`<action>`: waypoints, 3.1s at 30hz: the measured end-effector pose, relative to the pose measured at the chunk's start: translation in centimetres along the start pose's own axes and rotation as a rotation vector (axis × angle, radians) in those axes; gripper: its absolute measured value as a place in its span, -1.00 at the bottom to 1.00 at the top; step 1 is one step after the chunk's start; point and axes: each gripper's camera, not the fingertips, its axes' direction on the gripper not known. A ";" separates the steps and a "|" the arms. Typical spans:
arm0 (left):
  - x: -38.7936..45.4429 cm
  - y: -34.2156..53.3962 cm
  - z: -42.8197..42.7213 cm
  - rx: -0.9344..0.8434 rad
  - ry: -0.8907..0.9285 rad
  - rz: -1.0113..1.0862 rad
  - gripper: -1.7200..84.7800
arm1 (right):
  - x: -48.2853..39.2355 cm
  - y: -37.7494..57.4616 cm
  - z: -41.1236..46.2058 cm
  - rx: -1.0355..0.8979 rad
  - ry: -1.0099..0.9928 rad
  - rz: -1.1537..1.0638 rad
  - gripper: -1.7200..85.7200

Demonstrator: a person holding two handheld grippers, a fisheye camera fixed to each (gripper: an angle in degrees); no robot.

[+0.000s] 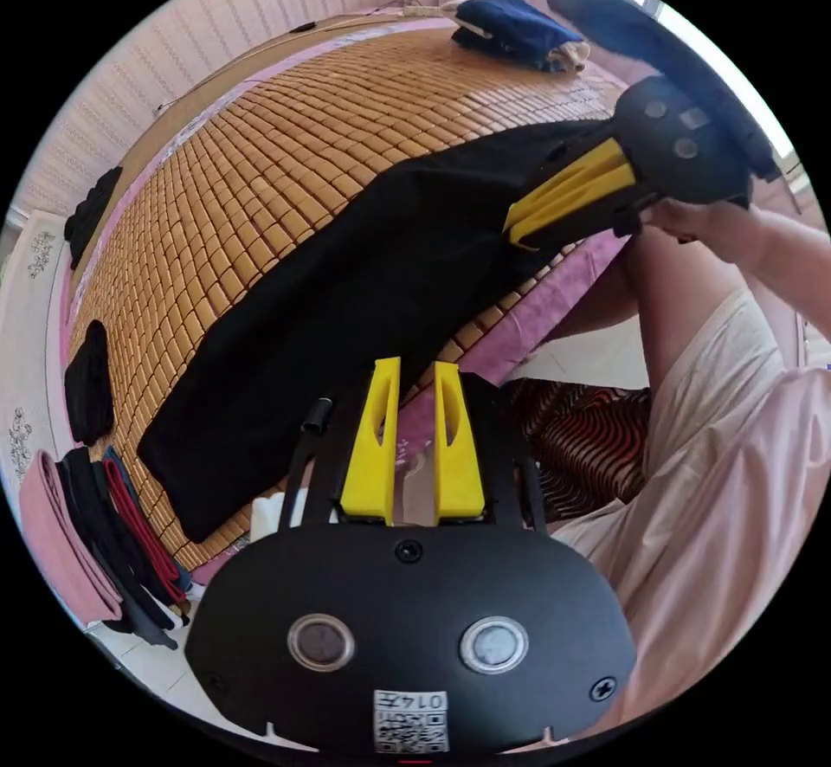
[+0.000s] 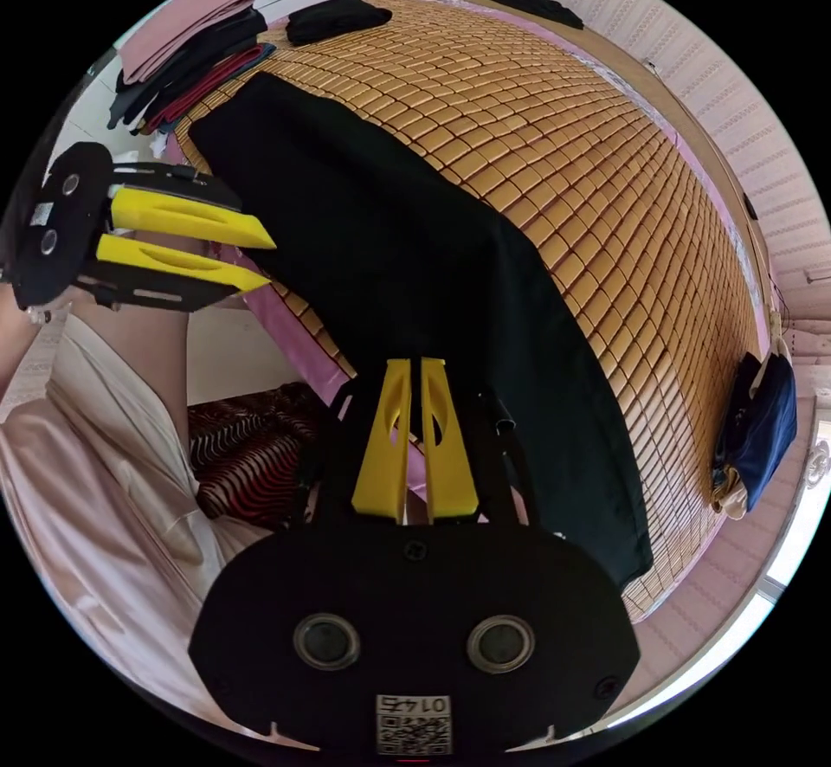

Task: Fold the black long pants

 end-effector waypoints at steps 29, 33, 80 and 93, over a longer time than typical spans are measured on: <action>-1.0 2.6 -0.4 0.033 0.100 -0.208 -0.94 | 4.2 2.7 -2.5 0.101 -0.147 0.294 -0.97; -2.8 1.3 -0.6 0.089 0.066 -0.274 -0.94 | 3.1 0.5 -2.5 0.101 -0.143 0.200 -0.97; 8.7 -7.1 6.8 0.076 0.253 0.056 -0.98 | 14.3 1.1 2.8 -0.015 -0.074 0.293 -0.98; 2.1 0.0 4.6 0.068 0.204 -0.168 -0.98 | 25.3 34.4 1.8 0.170 0.272 1.025 -0.67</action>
